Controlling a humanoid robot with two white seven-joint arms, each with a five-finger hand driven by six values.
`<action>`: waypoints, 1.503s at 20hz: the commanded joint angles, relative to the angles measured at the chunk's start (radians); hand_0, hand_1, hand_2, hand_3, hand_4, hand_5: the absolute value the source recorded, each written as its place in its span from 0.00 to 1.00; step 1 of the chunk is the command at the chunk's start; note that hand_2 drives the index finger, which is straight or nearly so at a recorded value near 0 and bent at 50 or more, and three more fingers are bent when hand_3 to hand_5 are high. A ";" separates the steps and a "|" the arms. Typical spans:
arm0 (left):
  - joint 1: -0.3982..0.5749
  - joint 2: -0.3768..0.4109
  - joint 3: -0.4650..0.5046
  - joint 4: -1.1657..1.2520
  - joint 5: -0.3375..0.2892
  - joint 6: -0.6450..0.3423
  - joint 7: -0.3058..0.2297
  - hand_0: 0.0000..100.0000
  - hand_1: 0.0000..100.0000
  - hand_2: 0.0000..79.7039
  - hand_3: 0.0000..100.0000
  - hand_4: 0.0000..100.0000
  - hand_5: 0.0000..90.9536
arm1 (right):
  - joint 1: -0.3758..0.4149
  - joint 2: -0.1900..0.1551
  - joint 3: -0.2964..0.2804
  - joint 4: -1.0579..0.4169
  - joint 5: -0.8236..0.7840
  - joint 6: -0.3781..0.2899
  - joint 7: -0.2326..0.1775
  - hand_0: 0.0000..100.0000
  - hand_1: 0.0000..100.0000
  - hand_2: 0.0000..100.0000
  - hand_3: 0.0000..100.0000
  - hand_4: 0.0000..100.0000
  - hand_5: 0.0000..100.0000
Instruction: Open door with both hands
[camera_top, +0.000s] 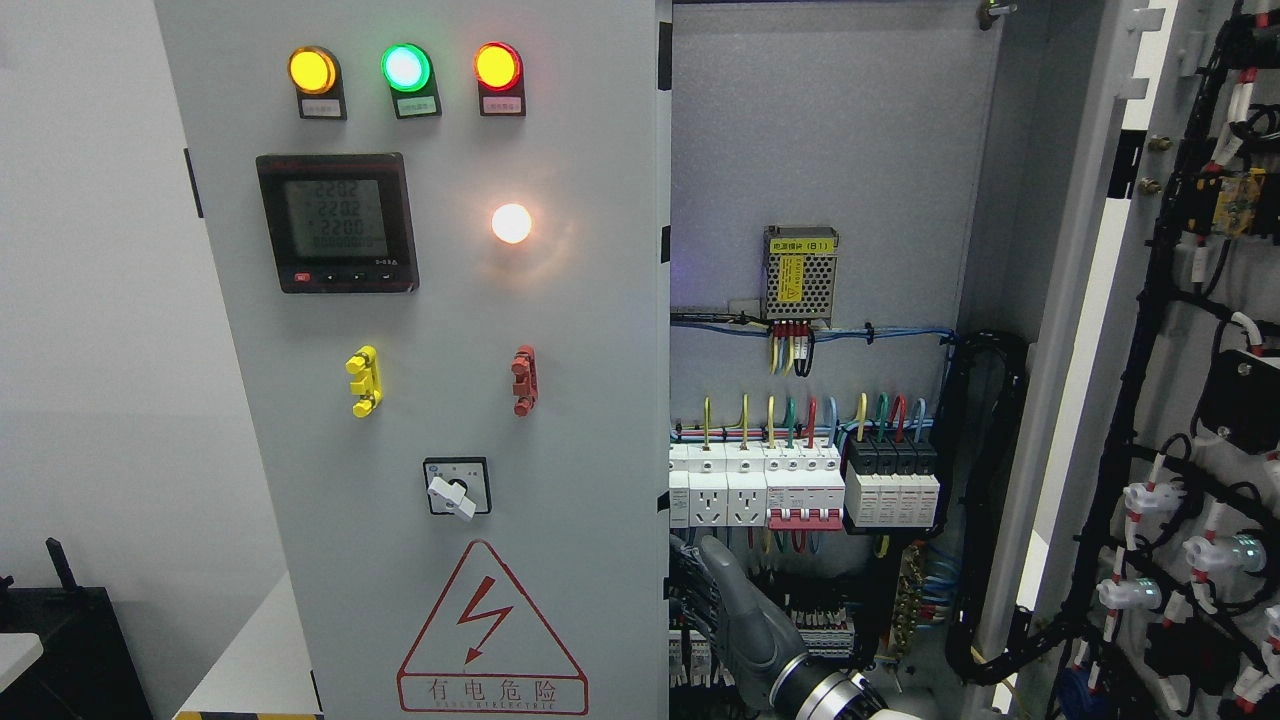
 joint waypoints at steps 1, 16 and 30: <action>-0.001 0.000 0.000 0.034 0.000 0.000 0.000 0.00 0.00 0.00 0.00 0.03 0.00 | -0.008 -0.001 -0.005 0.021 0.000 0.001 0.028 0.00 0.00 0.00 0.00 0.00 0.00; -0.001 0.000 0.000 0.034 0.000 0.000 0.000 0.00 0.00 0.00 0.00 0.03 0.00 | -0.023 -0.003 0.001 0.024 -0.075 0.001 0.034 0.00 0.00 0.00 0.00 0.00 0.00; -0.001 0.000 0.000 0.034 0.000 0.000 0.000 0.00 0.00 0.00 0.00 0.03 0.00 | -0.037 -0.009 0.003 0.022 -0.075 0.000 0.114 0.00 0.00 0.00 0.00 0.00 0.00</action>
